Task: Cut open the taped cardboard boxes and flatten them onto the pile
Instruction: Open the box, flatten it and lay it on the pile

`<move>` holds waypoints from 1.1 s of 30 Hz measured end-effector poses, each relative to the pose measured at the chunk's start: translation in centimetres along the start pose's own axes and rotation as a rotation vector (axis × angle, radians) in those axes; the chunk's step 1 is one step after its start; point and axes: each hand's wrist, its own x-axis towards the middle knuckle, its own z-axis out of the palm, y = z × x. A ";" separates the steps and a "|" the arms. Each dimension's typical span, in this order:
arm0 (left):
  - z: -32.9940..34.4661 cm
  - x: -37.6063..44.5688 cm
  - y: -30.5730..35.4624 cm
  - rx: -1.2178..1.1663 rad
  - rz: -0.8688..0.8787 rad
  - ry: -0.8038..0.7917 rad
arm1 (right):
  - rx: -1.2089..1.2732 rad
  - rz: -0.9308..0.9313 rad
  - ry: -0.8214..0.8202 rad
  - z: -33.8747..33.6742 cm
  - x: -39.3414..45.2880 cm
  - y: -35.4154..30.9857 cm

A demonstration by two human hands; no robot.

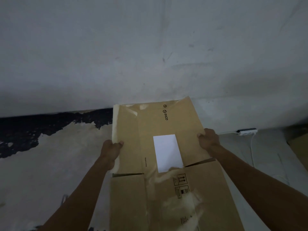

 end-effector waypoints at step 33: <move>7.5 7.8 -1.3 0.657 -0.039 0.411 | 0.006 0.024 -0.086 4.4 10.3 2.1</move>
